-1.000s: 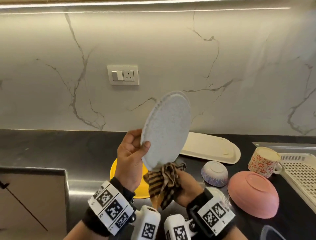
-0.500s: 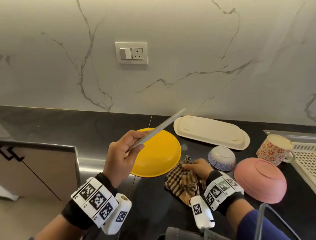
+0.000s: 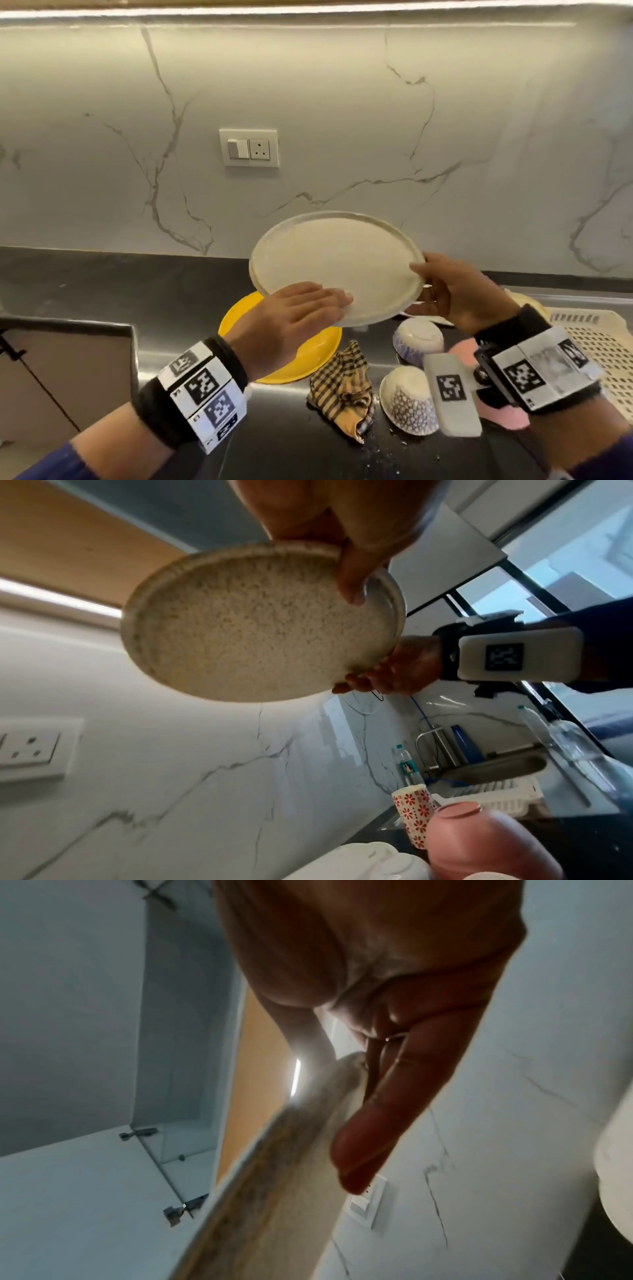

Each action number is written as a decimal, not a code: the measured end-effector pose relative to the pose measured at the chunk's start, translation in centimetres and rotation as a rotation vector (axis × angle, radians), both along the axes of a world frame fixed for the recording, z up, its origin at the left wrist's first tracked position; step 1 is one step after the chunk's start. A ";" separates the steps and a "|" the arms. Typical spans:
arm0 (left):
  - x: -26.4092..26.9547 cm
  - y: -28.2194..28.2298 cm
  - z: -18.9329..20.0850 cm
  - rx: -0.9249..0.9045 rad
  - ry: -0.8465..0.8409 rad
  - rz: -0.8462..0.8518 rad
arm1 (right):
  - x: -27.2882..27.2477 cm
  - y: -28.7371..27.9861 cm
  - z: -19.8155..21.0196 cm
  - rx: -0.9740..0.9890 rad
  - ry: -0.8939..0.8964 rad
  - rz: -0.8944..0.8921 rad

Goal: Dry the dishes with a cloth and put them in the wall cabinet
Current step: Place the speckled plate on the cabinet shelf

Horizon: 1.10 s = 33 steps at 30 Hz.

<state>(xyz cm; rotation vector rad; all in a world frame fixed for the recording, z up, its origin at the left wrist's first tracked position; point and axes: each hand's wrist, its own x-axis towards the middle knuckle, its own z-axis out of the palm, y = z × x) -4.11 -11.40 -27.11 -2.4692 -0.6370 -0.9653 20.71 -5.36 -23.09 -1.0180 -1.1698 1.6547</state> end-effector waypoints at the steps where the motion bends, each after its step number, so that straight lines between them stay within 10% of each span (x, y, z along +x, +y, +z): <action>1: 0.2 0.1 0.6 0.058 0.057 0.005 | 0.7 -0.3 0.8 0.029 -0.017 0.022; 17: 4.7 4.7 18.1 0.646 0.457 0.257 | 8.3 -2.5 19.4 0.637 -0.160 -0.160; 33: 3.6 12.9 35.8 0.603 0.376 0.636 | 11.0 4.0 39.8 0.858 -0.522 -0.657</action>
